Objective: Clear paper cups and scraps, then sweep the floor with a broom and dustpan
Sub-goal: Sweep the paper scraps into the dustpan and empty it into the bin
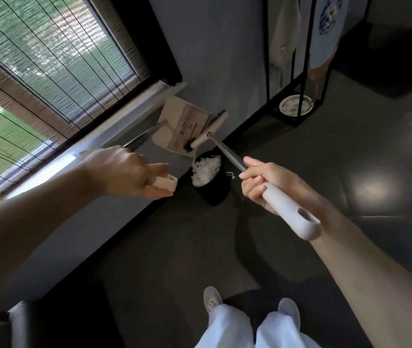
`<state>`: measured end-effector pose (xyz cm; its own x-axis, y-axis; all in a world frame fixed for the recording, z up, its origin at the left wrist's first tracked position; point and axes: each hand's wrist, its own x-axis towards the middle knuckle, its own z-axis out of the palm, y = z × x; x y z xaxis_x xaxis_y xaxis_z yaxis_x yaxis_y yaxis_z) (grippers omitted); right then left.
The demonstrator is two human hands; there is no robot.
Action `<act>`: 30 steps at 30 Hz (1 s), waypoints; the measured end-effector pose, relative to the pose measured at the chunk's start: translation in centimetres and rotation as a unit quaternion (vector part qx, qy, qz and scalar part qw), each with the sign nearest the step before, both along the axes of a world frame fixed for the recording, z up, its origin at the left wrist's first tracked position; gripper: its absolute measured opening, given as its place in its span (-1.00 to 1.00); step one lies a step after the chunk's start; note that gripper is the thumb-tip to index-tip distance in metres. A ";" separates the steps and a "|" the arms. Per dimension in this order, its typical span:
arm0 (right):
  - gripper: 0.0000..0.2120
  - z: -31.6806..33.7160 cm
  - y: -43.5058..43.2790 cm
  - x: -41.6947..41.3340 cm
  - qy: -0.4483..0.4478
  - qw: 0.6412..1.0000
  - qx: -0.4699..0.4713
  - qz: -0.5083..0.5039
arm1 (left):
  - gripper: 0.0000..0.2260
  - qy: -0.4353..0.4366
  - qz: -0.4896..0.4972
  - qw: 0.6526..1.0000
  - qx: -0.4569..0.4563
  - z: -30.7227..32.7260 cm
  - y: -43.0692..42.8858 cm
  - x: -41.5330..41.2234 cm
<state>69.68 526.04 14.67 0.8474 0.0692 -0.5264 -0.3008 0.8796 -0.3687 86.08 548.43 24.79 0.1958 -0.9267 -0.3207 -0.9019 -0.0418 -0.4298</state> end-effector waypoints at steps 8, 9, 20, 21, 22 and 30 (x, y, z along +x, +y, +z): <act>-0.28 -5.4 5.8 2.9 0.076 0.991 -0.104 0.032 | -0.08 -0.002 -0.060 0.994 -0.090 0.9 -1.7 0.8; -0.29 -6.1 5.9 2.9 0.084 0.989 -0.114 0.039 | -0.17 0.021 -0.079 0.989 -0.120 1.3 -1.4 1.1; -0.28 -4.4 1.5 1.1 0.043 0.991 -0.118 0.045 | -0.24 0.093 -0.075 0.978 -0.174 2.6 -0.8 -0.4; -0.29 -4.0 1.0 0.8 0.039 0.991 -0.125 0.041 | -0.25 0.086 -0.074 0.977 -0.178 3.0 -0.8 -0.7; -0.29 -3.7 0.6 0.4 0.037 0.989 -0.134 0.039 | -0.26 0.080 -0.072 0.977 -0.186 3.5 -0.7 -1.1; -0.31 -2.9 -4.2 -1.7 0.076 0.970 -0.225 0.051 | -0.38 0.128 -0.005 0.954 -0.271 6.2 0.0 -6.4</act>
<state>67.96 521.83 11.76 0.7585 -0.1171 -0.6410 -0.4592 0.6018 -0.6534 79.65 548.40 31.00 0.1666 -0.9712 0.1704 -0.9758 -0.1872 -0.1127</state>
